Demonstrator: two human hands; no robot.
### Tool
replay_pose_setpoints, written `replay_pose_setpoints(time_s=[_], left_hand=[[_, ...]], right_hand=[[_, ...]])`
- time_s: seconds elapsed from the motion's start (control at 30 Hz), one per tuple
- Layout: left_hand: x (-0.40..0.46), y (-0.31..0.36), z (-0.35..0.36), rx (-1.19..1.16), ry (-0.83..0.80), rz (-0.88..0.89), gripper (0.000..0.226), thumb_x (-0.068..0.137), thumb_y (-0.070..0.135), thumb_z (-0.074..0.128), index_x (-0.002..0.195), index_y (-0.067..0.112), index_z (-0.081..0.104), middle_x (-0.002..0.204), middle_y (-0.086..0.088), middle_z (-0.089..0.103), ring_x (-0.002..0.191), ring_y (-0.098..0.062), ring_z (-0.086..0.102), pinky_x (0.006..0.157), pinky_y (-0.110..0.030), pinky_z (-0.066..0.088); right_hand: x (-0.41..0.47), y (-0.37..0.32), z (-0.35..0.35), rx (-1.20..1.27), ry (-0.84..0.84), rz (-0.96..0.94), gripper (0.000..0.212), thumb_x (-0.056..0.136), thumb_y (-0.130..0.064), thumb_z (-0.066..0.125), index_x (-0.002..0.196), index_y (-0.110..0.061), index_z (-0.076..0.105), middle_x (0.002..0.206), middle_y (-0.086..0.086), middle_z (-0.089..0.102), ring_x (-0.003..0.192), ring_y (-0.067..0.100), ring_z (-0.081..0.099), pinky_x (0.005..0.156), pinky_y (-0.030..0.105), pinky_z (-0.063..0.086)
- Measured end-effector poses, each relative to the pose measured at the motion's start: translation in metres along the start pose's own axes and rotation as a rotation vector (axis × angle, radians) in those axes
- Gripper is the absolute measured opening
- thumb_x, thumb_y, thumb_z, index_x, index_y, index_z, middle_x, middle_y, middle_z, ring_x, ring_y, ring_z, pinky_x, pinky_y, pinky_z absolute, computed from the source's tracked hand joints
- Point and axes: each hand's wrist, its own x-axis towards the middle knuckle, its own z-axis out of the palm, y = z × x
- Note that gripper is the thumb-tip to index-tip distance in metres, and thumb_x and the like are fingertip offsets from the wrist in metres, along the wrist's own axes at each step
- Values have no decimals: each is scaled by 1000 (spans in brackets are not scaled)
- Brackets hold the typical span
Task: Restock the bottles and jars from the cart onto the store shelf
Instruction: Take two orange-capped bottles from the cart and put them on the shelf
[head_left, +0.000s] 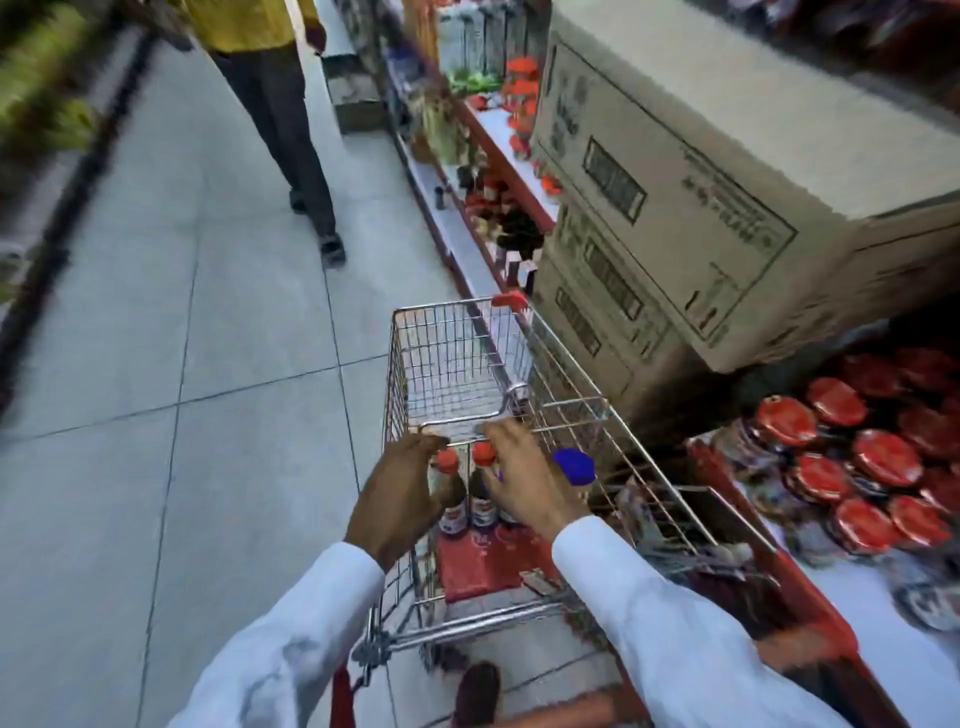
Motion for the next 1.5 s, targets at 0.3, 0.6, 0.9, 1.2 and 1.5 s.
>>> replay_pose_setpoints(time_s=[0.3, 0.6, 0.9, 1.2, 1.5], left_hand=[[13, -9, 21, -9, -108, -17, 19, 80, 14, 67, 98, 16, 62, 103, -4, 55, 90, -27, 60, 79, -37, 52], [6, -3, 25, 35, -165, -47, 24, 76, 12, 73, 99, 12, 66, 92, -6, 63, 83, -27, 61, 73, -34, 50], [0, 85, -41, -12, -34, 54, 31, 62, 14, 84, 91, 18, 74, 76, 7, 70, 60, -1, 60, 64, -11, 48], [7, 226, -61, -70, -102, 259, 40, 51, 39, 74, 89, 28, 74, 62, 8, 70, 59, -4, 63, 58, -11, 47], [14, 345, -2, -240, -268, 487, 47, 45, 41, 69, 91, 30, 76, 63, 6, 73, 62, -5, 67, 61, -16, 50]], right_hand=[[7, 2, 12, -39, -46, 61, 45, 81, -2, 65, 123, -15, 55, 122, 1, 49, 109, 26, 59, 96, 43, 52], [-6, 12, -8, 103, -65, 139, 37, 71, -7, 78, 98, -27, 62, 100, 4, 66, 85, 23, 67, 77, 42, 59], [-54, 17, -92, 264, 189, 120, 39, 59, -19, 86, 93, -27, 68, 94, -4, 73, 93, 16, 66, 86, 35, 57], [-161, 30, -217, 242, 483, 197, 37, 52, -15, 76, 88, -23, 71, 75, -10, 71, 53, -4, 56, 58, 11, 44], [-285, 67, -278, 151, 750, 510, 37, 53, -16, 78, 89, -24, 72, 73, -8, 73, 54, 0, 61, 59, 24, 56]])
